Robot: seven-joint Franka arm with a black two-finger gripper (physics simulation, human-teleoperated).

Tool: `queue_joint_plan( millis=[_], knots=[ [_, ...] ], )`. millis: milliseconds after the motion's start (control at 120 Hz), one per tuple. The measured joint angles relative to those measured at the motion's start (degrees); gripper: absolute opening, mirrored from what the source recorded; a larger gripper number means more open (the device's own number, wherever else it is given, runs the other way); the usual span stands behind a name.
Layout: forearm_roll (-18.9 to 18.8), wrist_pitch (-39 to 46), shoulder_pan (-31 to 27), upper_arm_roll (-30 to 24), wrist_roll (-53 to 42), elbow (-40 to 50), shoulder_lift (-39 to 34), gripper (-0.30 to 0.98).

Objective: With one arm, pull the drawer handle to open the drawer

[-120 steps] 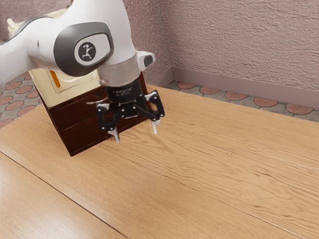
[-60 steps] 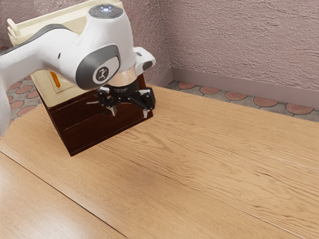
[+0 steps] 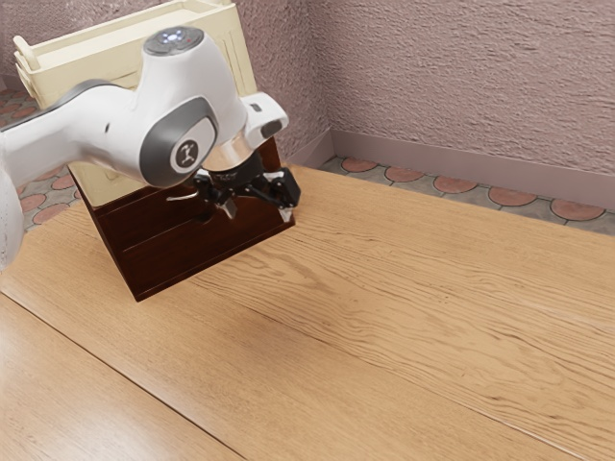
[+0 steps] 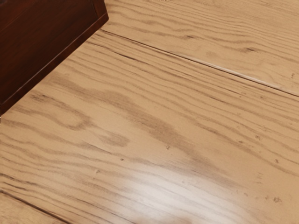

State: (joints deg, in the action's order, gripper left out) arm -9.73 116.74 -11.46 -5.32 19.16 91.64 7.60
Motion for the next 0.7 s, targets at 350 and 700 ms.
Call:
queue_joint_plan(
  millis=[350,700],
  knots=[
    [-7.7,-8.2,0.3,-0.2,-10.5,-8.9,6.6,0.69],
    [-16.4,-14.3,0.0,-2.5,-16.0,-10.5,7.9,0.69]
  ],
)
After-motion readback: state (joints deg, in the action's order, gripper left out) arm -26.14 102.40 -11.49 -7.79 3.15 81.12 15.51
